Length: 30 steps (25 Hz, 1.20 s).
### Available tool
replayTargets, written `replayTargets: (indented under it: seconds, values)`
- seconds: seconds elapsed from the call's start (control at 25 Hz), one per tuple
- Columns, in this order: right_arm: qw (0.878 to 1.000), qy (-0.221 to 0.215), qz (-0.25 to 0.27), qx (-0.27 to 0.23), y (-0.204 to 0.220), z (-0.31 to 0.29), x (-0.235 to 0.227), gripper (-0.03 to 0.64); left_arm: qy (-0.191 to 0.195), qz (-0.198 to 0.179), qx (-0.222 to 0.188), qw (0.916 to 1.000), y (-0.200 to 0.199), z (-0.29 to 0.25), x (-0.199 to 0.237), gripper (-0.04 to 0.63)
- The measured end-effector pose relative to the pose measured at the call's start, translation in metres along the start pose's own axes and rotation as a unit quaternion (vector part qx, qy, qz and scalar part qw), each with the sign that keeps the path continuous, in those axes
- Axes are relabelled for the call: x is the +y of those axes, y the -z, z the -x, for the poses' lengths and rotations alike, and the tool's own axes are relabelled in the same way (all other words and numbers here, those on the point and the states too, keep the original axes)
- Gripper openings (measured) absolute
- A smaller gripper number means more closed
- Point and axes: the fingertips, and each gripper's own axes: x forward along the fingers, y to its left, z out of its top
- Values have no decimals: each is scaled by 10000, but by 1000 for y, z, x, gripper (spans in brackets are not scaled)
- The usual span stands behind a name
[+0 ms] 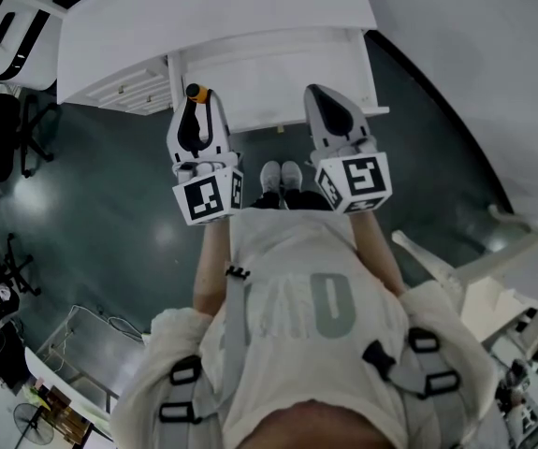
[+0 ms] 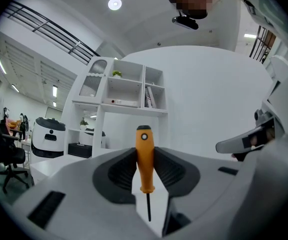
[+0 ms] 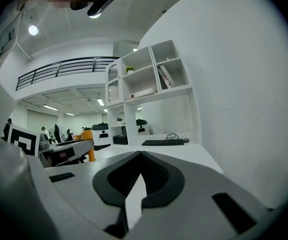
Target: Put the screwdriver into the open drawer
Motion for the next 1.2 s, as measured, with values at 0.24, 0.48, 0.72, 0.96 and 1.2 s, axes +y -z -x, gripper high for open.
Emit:
replayTargets:
  seconds: [0.24,0.48,0.72,0.96,1.2]
  values:
    - [9998,135,-125,60,6,3,-4,-5,38,-177,-6,9998,-10,-6,3,106]
    - [9997,181,-158,105,10,5,-5,-5,318,-134,395,9986,-5,-28,4,106]
    - [9997,209,-119,87,9,8,-4,-5,671,-218,864,9938,13,-56,-1,106]
    - [9993,346,-63,102,8,15,-13,-5,1143,-494,1648,9784,41,-89,-13,106]
    - [9979,597,-140,188,16,27,-26,-5,1688,-890,2518,9488,92,-113,-30,106]
